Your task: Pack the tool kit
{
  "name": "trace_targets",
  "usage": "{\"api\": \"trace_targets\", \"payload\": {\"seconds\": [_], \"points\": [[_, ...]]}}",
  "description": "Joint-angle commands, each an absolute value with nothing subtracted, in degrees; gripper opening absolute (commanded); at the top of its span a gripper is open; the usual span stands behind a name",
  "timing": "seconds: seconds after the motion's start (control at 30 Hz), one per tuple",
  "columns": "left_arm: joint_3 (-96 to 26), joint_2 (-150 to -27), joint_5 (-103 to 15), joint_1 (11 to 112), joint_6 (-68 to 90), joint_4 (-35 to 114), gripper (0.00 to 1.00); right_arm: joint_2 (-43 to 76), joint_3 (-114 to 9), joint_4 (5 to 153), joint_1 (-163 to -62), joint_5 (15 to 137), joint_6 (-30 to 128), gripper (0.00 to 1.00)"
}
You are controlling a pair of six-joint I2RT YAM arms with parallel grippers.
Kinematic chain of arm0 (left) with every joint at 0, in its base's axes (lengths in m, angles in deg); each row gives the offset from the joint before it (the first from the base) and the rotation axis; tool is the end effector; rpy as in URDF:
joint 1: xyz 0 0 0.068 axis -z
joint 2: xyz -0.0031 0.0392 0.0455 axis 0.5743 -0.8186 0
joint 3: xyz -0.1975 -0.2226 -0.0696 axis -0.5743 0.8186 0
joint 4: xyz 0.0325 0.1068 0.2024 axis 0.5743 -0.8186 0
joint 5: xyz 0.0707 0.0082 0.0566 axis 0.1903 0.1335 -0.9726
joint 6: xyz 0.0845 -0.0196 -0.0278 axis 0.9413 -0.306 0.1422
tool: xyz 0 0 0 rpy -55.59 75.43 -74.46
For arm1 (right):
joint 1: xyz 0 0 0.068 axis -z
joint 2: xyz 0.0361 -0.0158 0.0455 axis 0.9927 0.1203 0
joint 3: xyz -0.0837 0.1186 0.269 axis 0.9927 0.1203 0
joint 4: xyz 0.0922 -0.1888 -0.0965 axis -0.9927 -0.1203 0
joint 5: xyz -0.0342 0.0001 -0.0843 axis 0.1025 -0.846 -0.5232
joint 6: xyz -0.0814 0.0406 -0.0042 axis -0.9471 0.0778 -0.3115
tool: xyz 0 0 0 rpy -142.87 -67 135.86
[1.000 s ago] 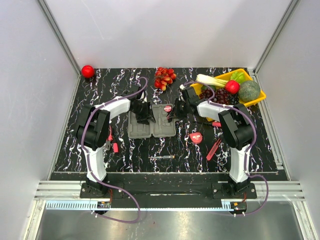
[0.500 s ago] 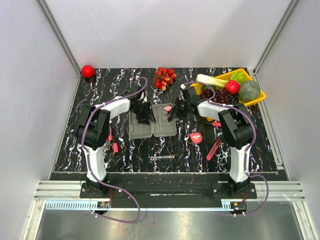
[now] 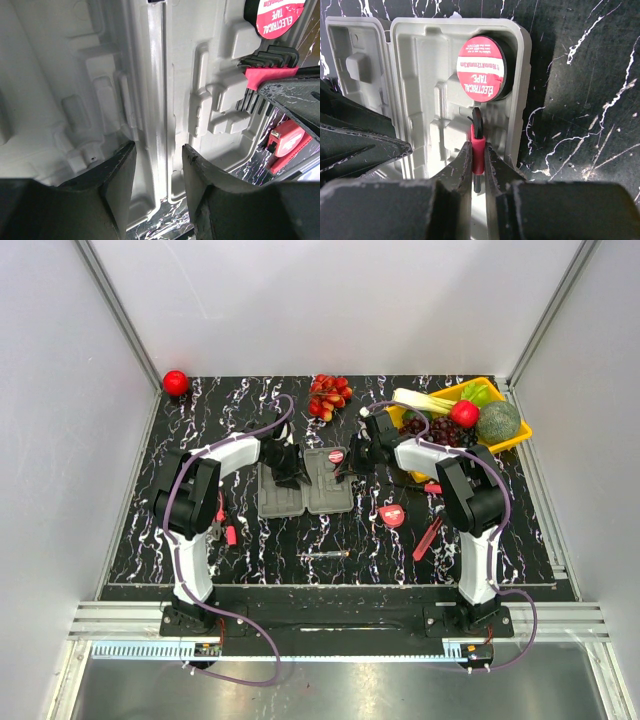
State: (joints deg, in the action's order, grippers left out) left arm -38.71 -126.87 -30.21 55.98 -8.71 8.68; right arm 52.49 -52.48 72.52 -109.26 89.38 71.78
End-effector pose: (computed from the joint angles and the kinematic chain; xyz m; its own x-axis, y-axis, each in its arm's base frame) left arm 0.3663 -0.1730 0.1688 -0.9752 -0.1457 -0.1666 -0.0425 0.8620 -0.5051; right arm 0.3935 0.2256 0.1687 -0.8960 0.0735 -0.4379 -0.2062 0.8045 0.5570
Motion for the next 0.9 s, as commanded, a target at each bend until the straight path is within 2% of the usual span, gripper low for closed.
{"api": "trace_targets", "payload": {"seconds": [0.0,0.3,0.87], "points": [[-38.97,-129.44,-30.41,56.67,-8.83,9.79,0.45,54.06,-54.09,67.82,-109.9,90.09,70.17,0.0],[-39.32,-130.32,-29.97,56.59,-9.0,9.7,0.4,53.71,-53.66,67.55,-109.9,91.41,70.78,0.0],[-39.85,-131.37,-29.88,56.59,-9.18,8.91,0.38,52.92,-51.9,69.05,-109.9,93.17,71.49,0.0]]}}
